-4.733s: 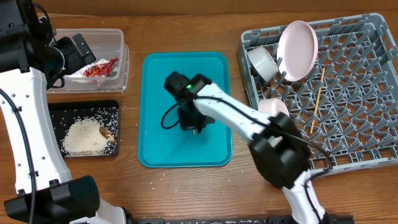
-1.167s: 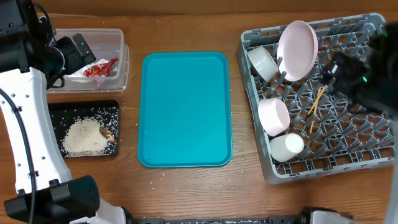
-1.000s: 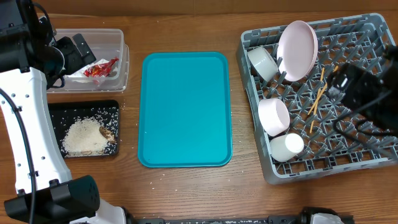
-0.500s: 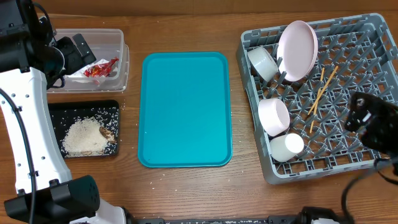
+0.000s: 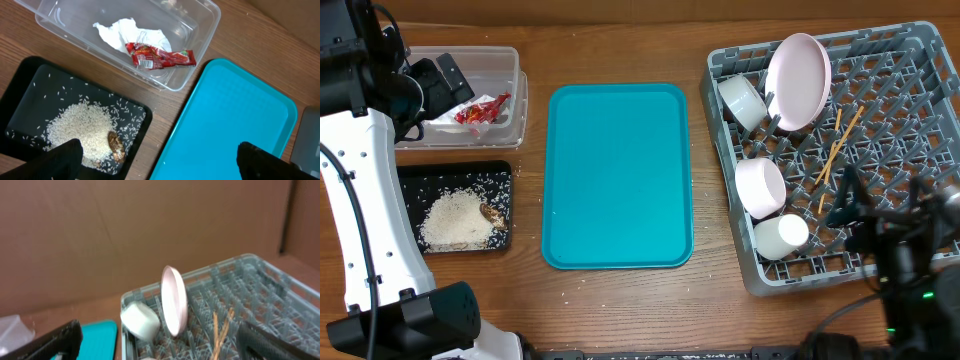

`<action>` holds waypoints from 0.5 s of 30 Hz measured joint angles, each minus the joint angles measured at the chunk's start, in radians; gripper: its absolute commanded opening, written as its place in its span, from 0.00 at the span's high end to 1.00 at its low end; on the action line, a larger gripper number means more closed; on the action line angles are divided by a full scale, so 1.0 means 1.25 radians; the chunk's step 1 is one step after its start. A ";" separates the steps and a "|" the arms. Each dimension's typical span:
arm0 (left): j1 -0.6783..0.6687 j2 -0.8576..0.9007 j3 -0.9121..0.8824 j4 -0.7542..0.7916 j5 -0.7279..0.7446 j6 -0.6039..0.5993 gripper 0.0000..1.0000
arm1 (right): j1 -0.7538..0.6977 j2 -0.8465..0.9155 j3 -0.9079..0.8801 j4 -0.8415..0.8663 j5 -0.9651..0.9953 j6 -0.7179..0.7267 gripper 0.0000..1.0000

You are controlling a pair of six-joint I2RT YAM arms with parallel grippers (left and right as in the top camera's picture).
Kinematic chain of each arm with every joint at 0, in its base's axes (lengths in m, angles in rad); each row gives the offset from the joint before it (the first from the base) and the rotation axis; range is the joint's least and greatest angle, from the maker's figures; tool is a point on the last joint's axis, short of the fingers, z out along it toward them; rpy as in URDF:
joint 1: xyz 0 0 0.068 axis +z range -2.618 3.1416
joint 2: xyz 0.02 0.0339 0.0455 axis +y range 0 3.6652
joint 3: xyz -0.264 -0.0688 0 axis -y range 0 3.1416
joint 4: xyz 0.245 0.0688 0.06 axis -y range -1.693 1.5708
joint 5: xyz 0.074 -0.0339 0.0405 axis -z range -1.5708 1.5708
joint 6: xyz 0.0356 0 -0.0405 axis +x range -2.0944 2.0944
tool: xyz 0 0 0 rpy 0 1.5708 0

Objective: Sort waste into correct bins and load items into the dishwasher

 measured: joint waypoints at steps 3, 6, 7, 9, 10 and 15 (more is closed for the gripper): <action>0.000 0.000 0.001 -0.001 0.000 0.000 0.00 | 0.003 -0.094 -0.188 0.161 -0.028 0.000 0.00; 0.000 0.000 0.001 0.000 0.000 0.000 0.00 | 0.030 -0.168 -0.327 0.251 -0.041 -0.001 0.00; 0.000 0.000 0.001 0.000 -0.001 0.000 0.00 | 0.041 -0.183 -0.360 0.271 -0.040 0.000 0.00; 0.000 0.000 0.001 0.000 0.000 0.000 0.00 | 0.069 -0.220 -0.434 0.296 -0.036 0.000 0.00; 0.000 0.000 0.001 0.000 0.000 0.000 0.00 | 0.080 -0.231 -0.460 0.309 -0.031 0.000 0.00; 0.000 0.000 0.001 0.000 -0.001 0.000 0.00 | 0.110 -0.292 -0.559 0.363 -0.011 0.000 0.00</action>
